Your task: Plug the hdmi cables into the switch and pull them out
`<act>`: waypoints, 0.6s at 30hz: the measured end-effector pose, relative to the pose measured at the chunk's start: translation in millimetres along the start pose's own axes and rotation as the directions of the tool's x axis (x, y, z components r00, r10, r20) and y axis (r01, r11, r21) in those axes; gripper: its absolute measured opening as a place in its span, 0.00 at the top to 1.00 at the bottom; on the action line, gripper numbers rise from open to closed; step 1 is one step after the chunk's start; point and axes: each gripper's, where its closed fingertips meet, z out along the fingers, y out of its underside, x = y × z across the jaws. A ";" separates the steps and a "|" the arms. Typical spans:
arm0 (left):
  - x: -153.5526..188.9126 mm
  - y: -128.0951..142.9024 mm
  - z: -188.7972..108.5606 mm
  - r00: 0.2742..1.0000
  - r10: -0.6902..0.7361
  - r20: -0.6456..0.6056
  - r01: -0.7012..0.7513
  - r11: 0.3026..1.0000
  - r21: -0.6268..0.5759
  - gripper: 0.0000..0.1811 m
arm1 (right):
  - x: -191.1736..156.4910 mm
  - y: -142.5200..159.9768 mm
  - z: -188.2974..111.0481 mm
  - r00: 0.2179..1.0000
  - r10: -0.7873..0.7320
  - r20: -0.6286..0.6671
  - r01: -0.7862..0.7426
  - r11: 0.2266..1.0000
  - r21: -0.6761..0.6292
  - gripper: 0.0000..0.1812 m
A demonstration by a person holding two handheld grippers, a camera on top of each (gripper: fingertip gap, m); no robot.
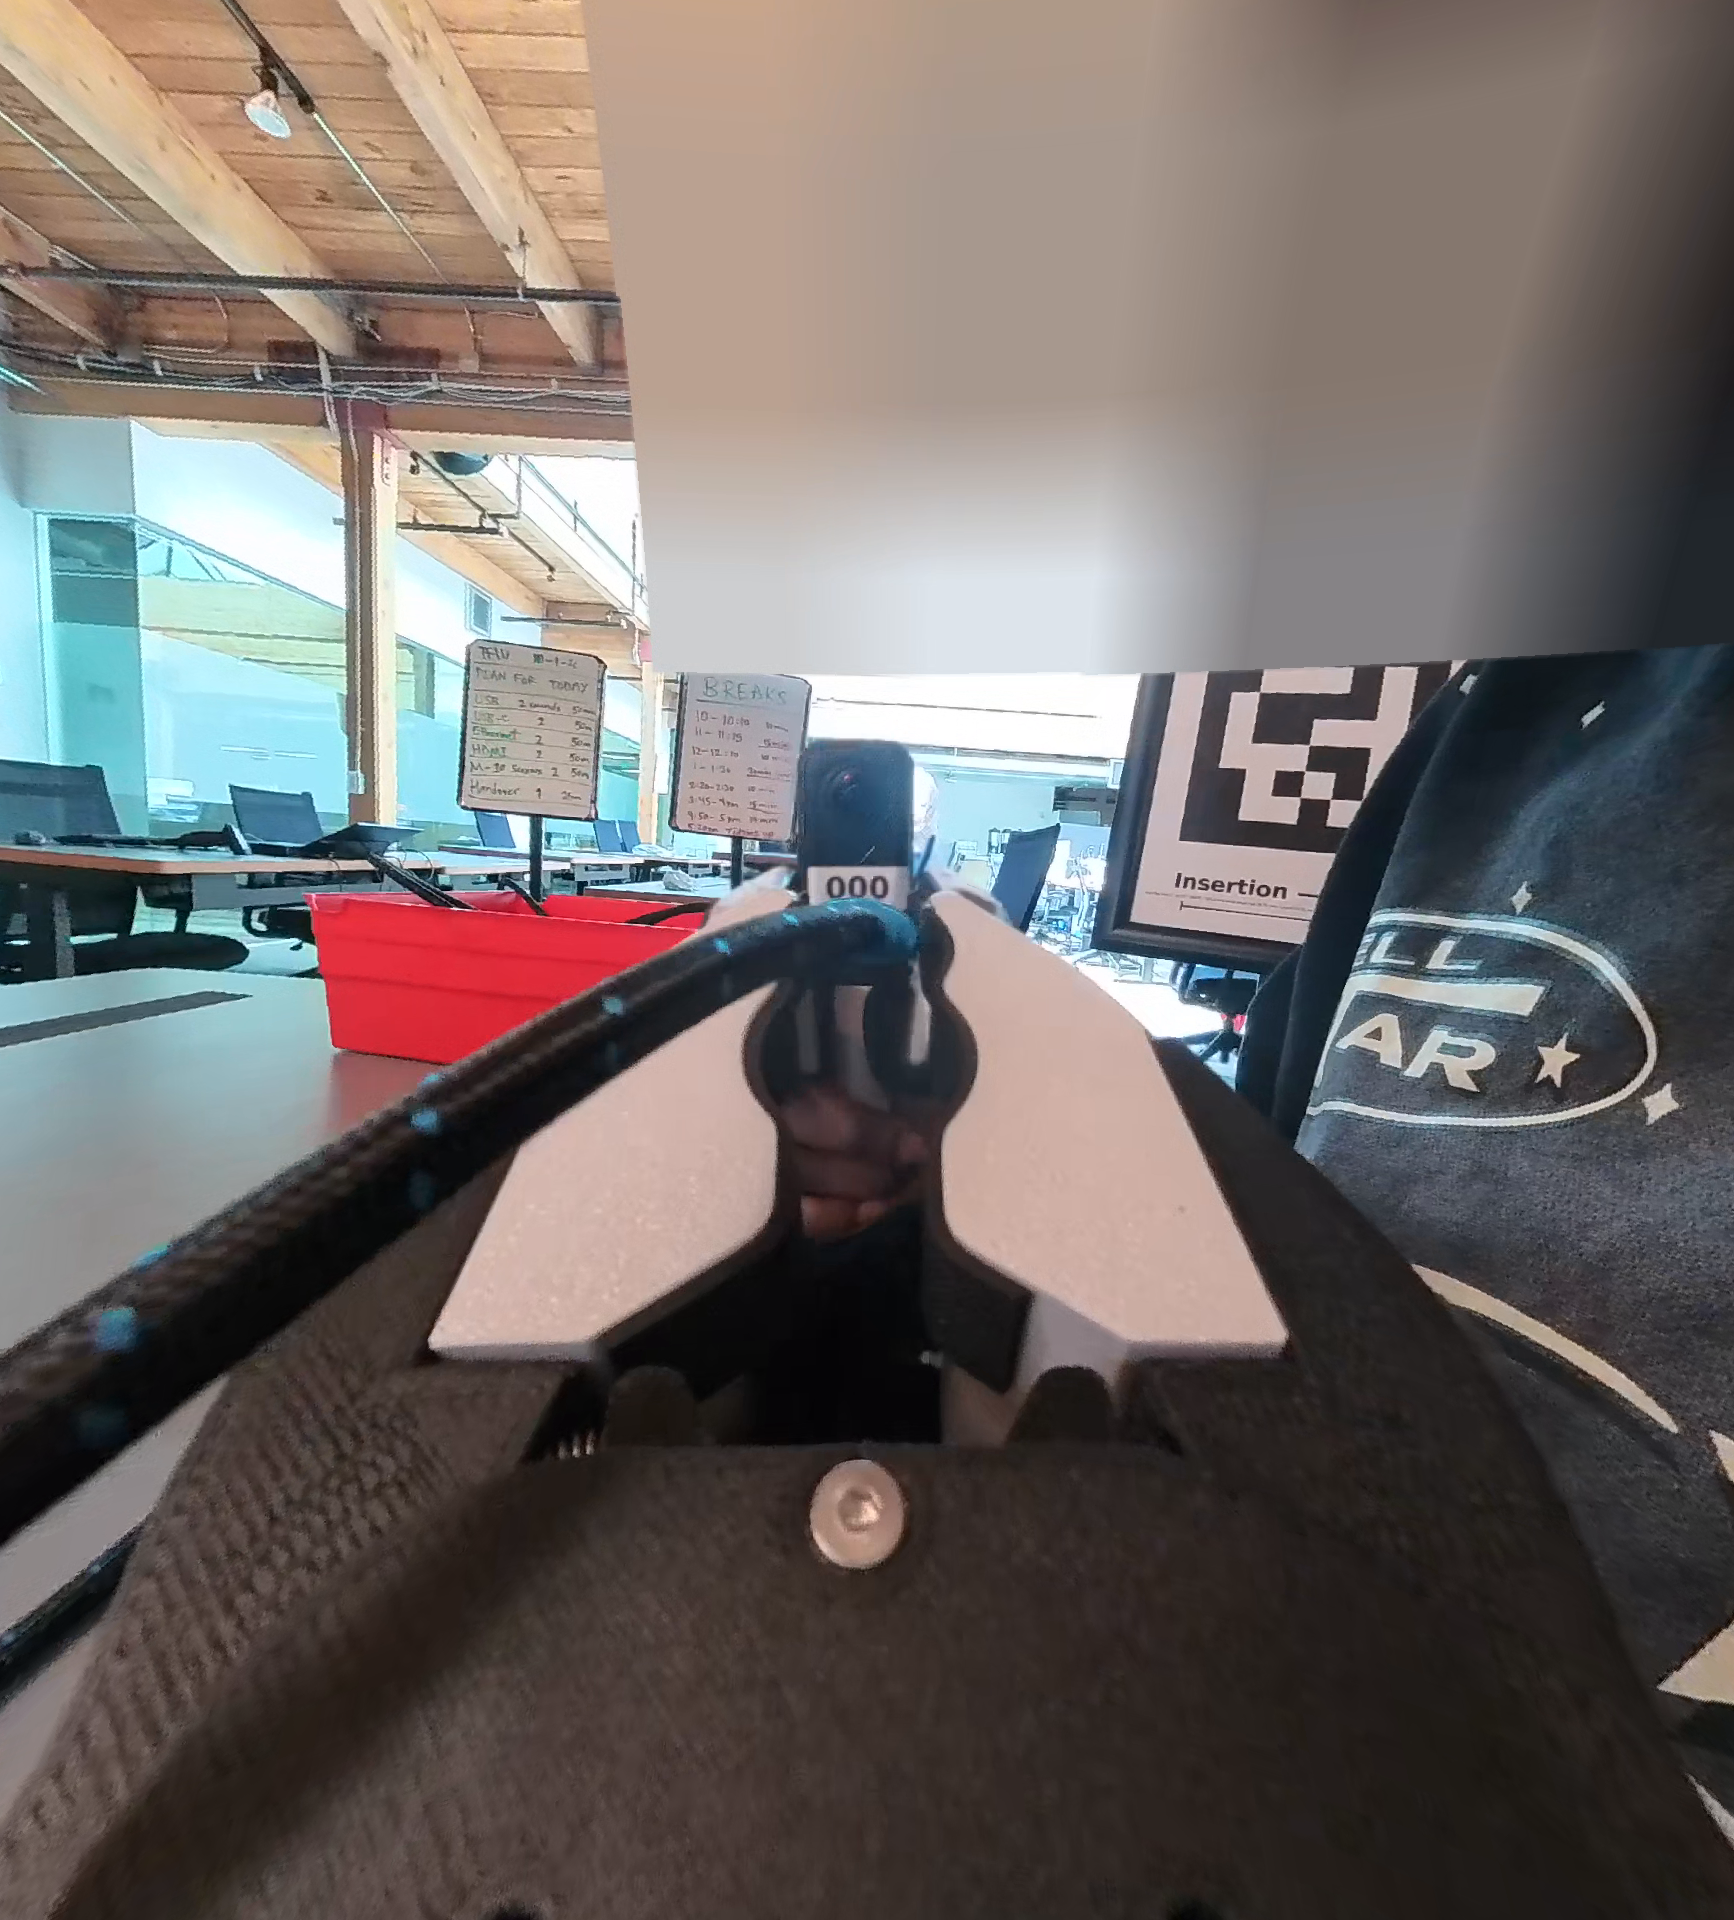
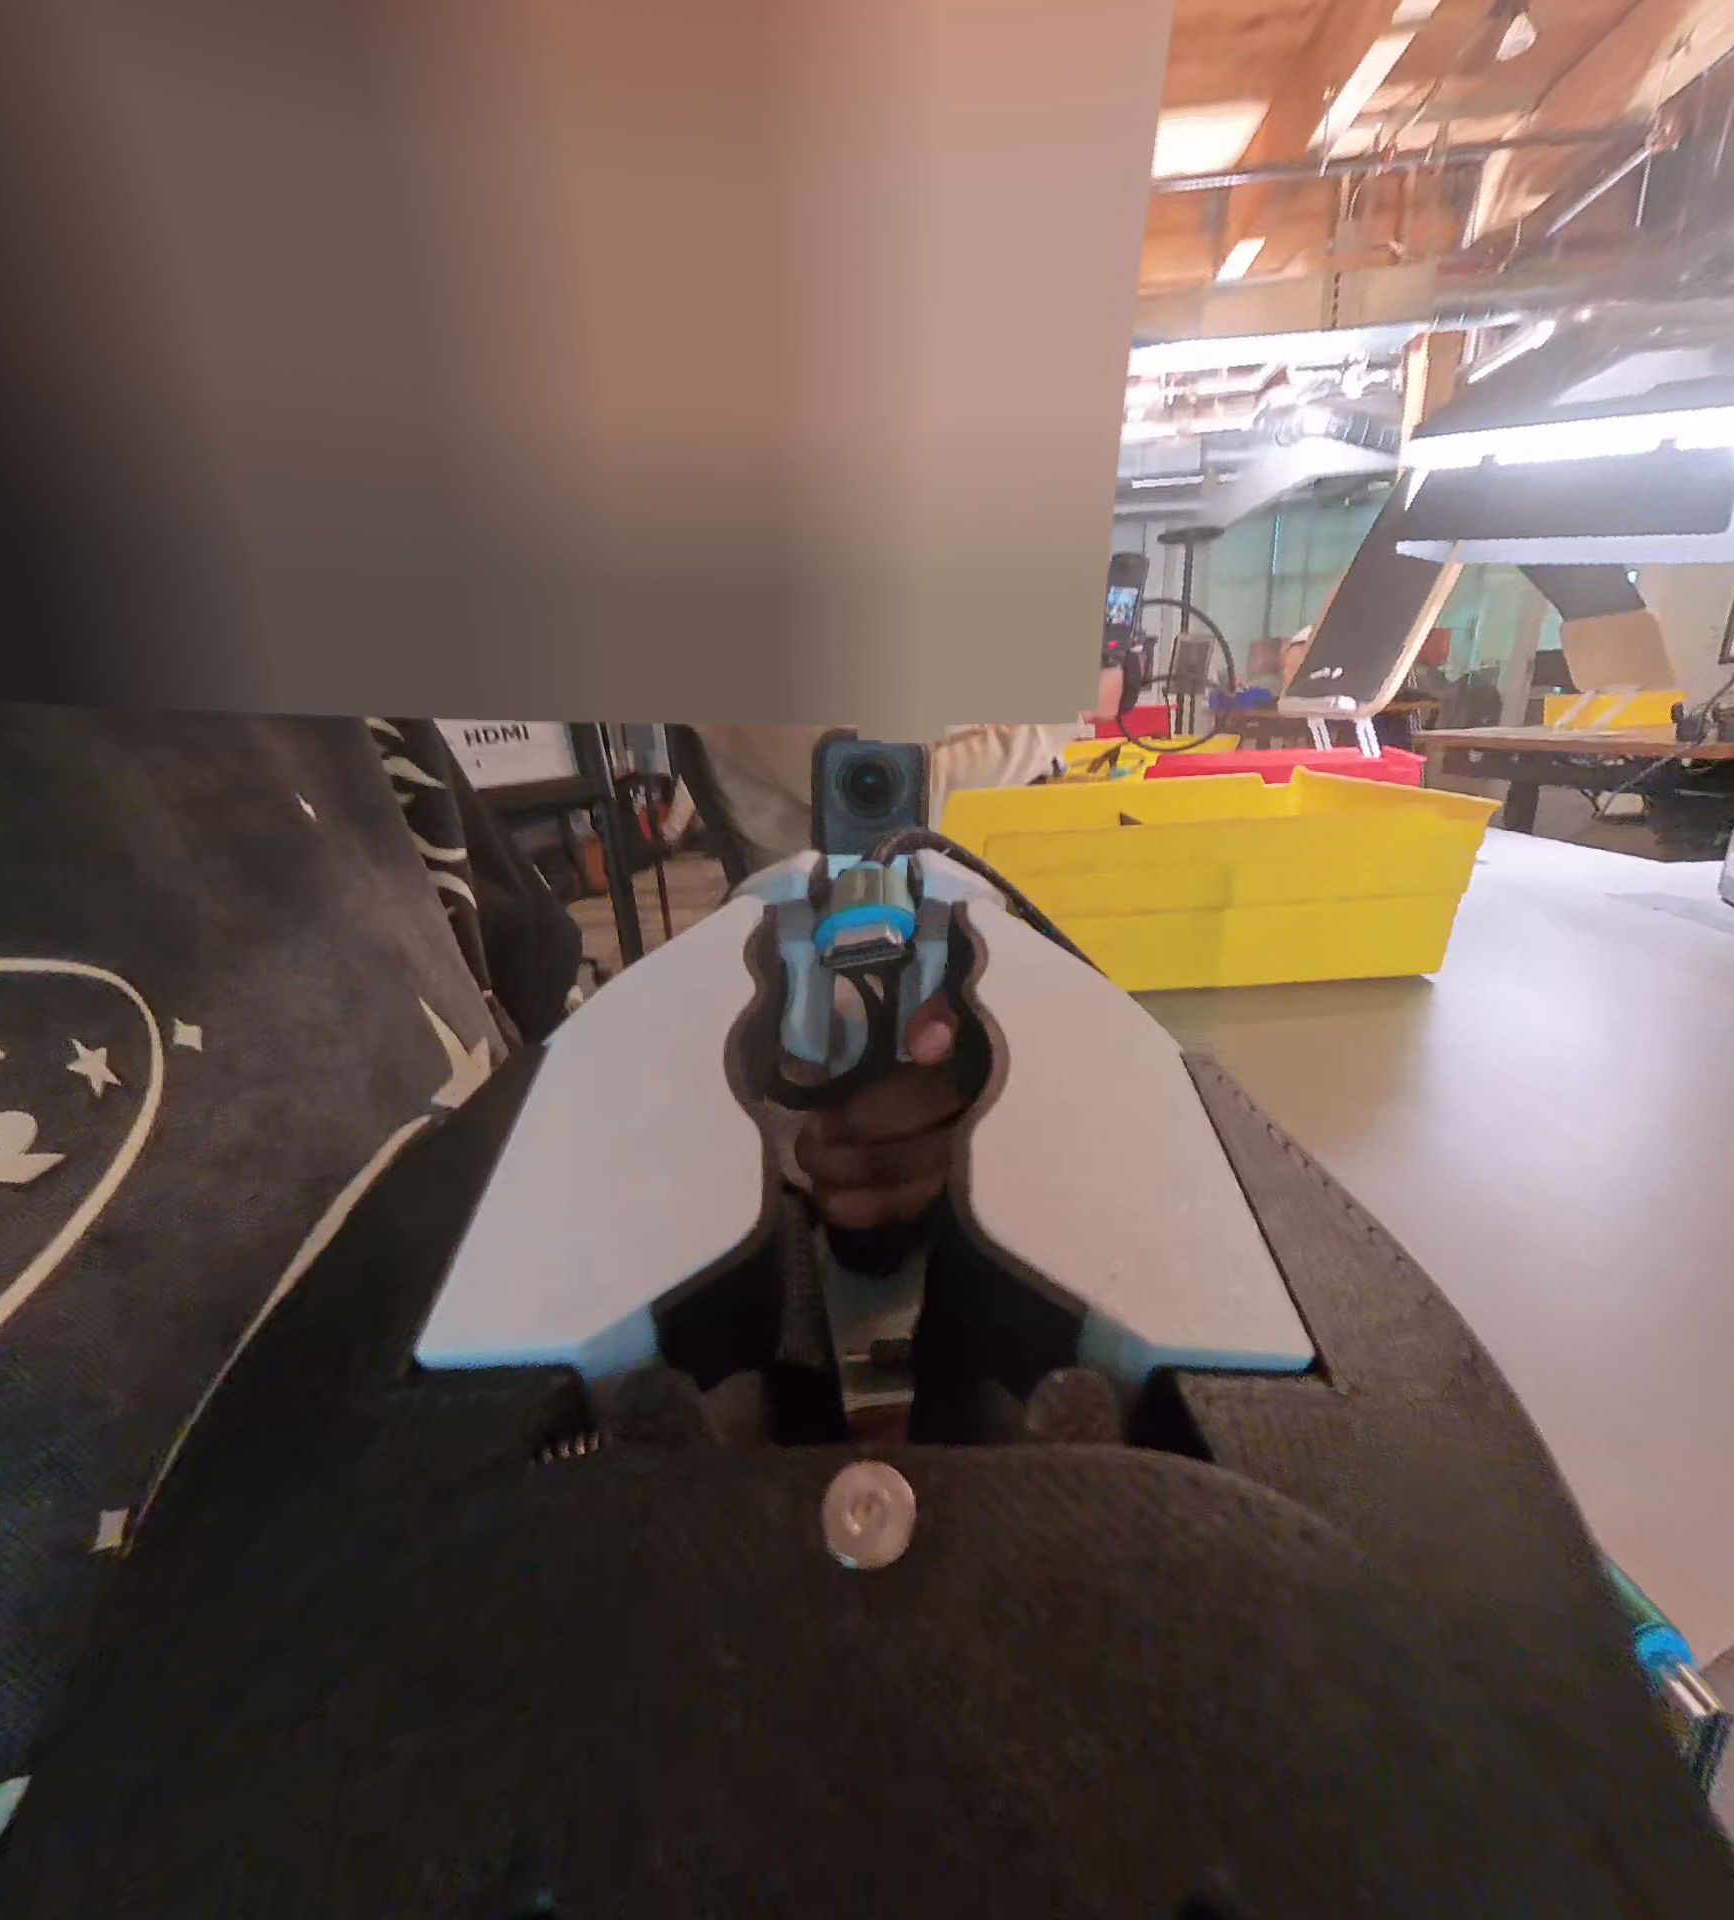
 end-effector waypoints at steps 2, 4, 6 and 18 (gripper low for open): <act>0.1 0.5 0.3 1.000 0.002 0.001 -0.002 1.000 -0.003 0.88 | -0.4 2.2 1.5 1.000 -0.011 -0.005 0.011 1.000 -0.016 0.84; 0.4 1.3 0.9 1.000 0.007 0.002 -0.007 1.000 -0.010 0.88 | 0.6 1.7 1.0 1.000 -0.010 -0.012 0.010 1.000 -0.011 0.85; 0.5 1.5 1.0 1.000 0.009 0.003 -0.009 1.000 -0.012 0.89 | -0.5 2.2 1.2 1.000 -0.015 -0.006 0.015 1.000 -0.014 0.88; 2.8 4.3 3.2 1.000 0.026 -0.002 -0.026 0.999 -0.035 0.89 | -2.9 10.7 5.8 0.998 -0.058 -0.013 0.057 0.996 -0.073 0.89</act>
